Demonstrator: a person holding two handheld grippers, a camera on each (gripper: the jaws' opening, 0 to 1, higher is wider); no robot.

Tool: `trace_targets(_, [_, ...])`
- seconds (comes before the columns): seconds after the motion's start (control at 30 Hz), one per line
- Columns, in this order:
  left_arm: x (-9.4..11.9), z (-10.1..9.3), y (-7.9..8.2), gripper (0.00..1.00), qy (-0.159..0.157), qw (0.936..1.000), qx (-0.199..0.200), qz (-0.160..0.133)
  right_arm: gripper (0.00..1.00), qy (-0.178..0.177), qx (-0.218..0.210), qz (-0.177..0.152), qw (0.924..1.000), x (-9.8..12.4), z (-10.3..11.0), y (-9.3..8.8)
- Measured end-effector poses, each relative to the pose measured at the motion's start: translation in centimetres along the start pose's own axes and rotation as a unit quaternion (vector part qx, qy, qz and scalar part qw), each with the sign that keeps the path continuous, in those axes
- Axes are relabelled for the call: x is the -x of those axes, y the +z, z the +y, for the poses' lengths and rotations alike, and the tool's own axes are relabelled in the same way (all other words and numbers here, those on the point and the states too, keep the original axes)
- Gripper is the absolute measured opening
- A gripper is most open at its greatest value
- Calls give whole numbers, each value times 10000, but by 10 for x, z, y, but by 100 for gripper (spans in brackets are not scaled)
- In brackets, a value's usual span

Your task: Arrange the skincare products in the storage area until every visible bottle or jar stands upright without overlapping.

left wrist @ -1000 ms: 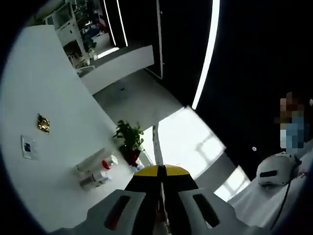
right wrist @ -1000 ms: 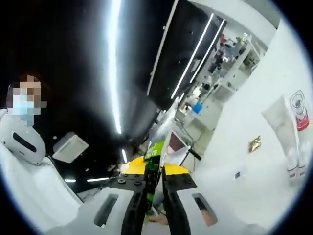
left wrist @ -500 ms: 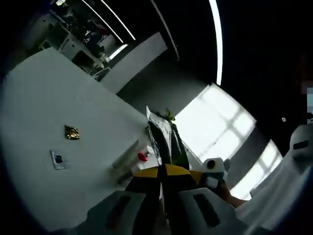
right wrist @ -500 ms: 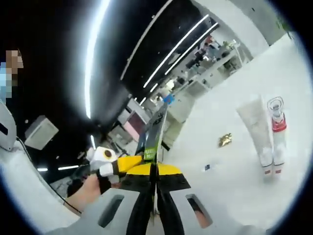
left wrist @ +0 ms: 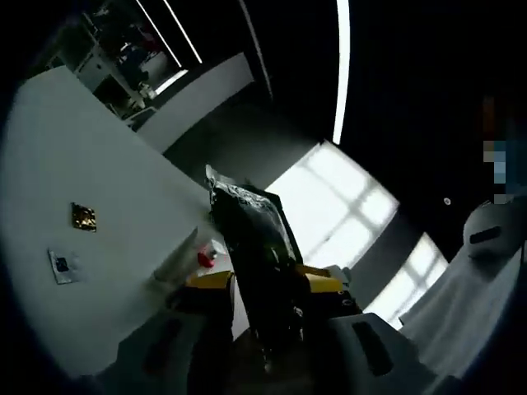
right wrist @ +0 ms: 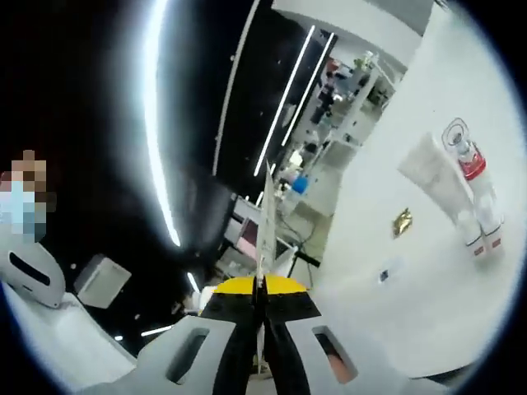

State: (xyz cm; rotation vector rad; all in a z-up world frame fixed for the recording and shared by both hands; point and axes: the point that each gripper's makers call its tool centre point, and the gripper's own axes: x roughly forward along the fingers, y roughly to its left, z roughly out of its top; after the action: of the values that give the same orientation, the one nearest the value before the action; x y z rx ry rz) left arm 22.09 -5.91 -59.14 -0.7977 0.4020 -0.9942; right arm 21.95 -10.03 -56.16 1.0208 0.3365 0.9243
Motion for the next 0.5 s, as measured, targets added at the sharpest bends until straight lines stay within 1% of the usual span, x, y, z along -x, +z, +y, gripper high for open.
trace_targets(0.07, [0, 1, -2, 29, -36, 10000, 67, 25, 1, 34, 10, -8, 10000, 0, 2, 0])
trace_targets(0.1, [-1, -4, -2, 28, -165, 9996, 234, -31, 1, 39, 16, -7, 10000, -1, 3, 0])
trace_targets(0.17, [0, -11, 2, 22, -358, 9988, 300, -169, 1, 87, 6, -7, 10000, -1, 5, 0])
trace_targets(0.23, [1, -15, 3, 13, -448, 9981, 370, -210, 1, 77, 14, -2, 10000, 0, 5, -1])
trace_targets(0.27, [0, -16, 3, 10, -449, 9981, 368, -217, 1, 34, 21, 0, 10000, 0, 3, -2])
trace_targets(0.4, [-1, -18, 3, 8, -329, 9983, 401, -256, 1, -29, -41, -34, 10000, 3, 0, -3])
trace_targets(0.5, [0, -20, 3, 3, -260, 9985, 389, -282, 1, -157, -4, 8, 9999, 5, -3, -5])
